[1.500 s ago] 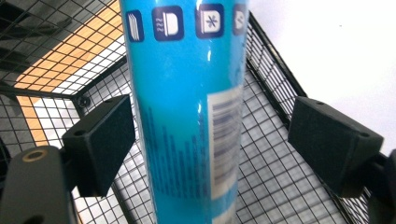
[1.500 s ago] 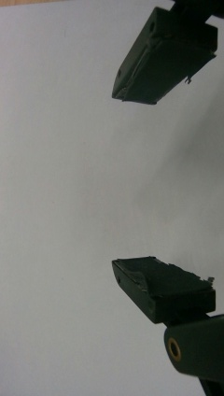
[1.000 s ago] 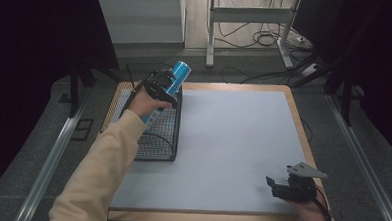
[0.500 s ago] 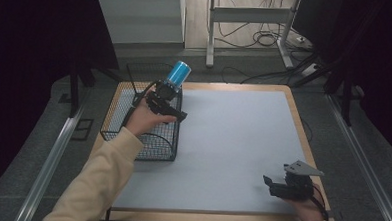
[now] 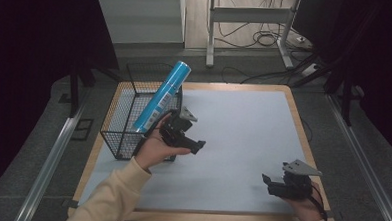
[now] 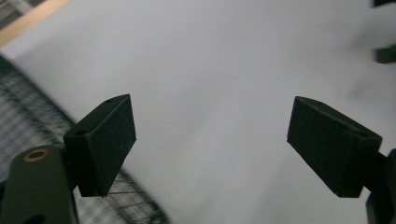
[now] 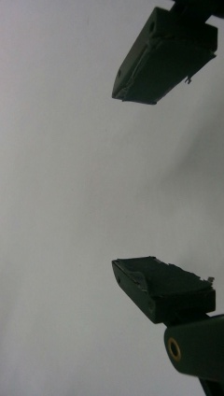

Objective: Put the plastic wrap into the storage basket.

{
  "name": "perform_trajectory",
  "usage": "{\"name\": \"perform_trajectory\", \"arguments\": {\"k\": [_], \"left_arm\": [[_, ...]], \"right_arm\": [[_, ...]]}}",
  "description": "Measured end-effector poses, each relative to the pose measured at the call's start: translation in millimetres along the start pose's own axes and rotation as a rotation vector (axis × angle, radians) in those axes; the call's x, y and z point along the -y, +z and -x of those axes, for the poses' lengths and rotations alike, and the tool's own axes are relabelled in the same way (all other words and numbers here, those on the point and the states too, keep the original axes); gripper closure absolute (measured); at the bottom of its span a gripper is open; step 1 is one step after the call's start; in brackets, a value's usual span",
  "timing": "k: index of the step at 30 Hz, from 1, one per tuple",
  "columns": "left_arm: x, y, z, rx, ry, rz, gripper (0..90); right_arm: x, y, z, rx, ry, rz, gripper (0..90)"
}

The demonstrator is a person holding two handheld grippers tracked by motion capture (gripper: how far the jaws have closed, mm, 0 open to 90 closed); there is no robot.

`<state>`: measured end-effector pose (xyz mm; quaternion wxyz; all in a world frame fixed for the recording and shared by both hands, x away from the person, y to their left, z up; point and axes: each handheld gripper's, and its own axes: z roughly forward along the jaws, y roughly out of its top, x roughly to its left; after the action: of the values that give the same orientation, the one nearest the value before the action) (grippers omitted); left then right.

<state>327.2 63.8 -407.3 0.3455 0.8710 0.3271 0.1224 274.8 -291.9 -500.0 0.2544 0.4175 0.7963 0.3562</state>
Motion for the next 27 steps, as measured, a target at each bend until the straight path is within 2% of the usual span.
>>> {"name": "perform_trajectory", "arguments": {"k": [5,9,11,13,17,24,27], "left_arm": [[17.3,14.3,25.2,0.061,0.039,-0.010,16.1],[33.4,25.4,36.9,0.056,0.043,0.020,17.5],[41.1,32.4,39.9,0.073,0.032,0.009,18.0],[47.1,39.9,42.6,0.075,0.045,-0.029,17.8],[53.9,46.9,44.4,0.085,0.038,-0.056,17.7],[54.5,49.4,43.0,0.091,0.032,-0.058,17.8],[54.5,49.2,43.3,0.087,0.035,-0.030,18.4]], "right_arm": [[-1.4,2.5,-1.4,-0.005,-0.010,0.001,15.5],[-1.2,2.5,-0.6,-0.005,-0.008,0.002,15.5],[-1.1,2.6,0.0,-0.002,-0.008,0.002,15.5],[-1.2,2.6,-0.1,-0.003,-0.009,0.003,15.5],[-1.4,2.5,-0.3,-0.004,-0.015,0.005,15.5],[-1.5,2.0,-0.1,-0.002,-0.016,0.009,15.5],[-0.7,0.9,-0.1,0.000,-0.018,0.010,15.5]]}}
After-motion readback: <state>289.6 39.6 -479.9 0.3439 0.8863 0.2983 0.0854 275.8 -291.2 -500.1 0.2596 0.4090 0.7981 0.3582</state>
